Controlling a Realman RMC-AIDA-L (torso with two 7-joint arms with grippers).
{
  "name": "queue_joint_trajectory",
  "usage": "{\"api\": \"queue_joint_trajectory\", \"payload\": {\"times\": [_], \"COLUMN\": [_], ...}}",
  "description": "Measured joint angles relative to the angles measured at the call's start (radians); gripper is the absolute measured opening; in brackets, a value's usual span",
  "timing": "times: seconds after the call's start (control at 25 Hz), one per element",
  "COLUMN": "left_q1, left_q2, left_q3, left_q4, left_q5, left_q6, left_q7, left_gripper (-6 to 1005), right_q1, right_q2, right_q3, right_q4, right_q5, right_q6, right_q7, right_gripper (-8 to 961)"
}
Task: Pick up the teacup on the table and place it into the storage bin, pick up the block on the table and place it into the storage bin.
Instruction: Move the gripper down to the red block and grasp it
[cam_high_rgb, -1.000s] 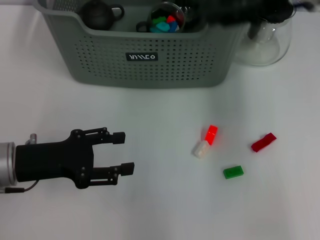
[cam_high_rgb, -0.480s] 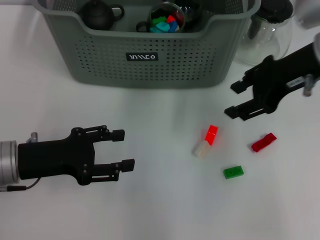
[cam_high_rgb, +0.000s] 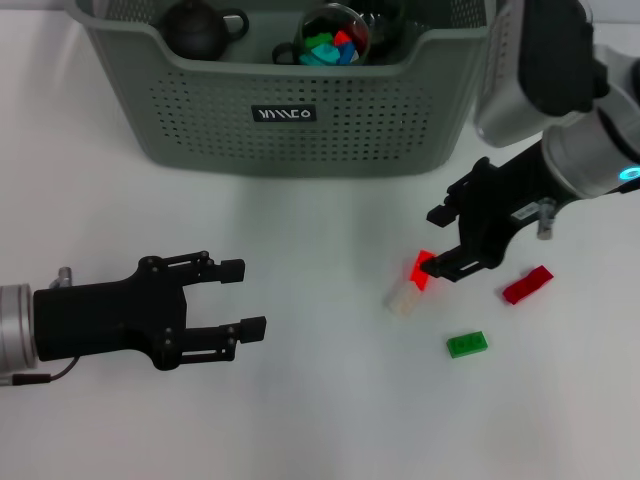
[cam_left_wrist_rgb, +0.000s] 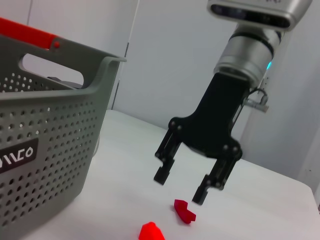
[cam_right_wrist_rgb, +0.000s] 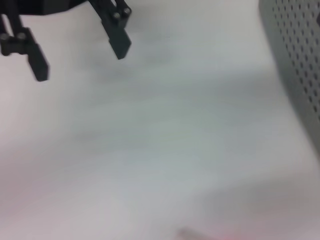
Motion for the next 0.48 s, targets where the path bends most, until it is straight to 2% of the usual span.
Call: {"api": "queue_joint_trajectory", "payload": {"times": [0.24, 0.48], "left_q1": [0.0, -0.002], "left_q2": [0.0, 0.0], "left_q3": [0.0, 0.0], "left_q4": [-0.007, -0.023], "left_q5": [0.0, -0.001], "left_q6": [-0.008, -0.026], "left_q7": [0.0, 0.0], "left_gripper": [763, 763], "right_q1": [0.033, 0.067], "right_q2": [0.002, 0.002], "right_q3": [-0.035, -0.045], "right_q4": [0.139, 0.28], "right_q5": [0.05, 0.09], "right_q6": [0.146, 0.238], "right_q7": [0.065, 0.086], "right_gripper": [640, 641]}}
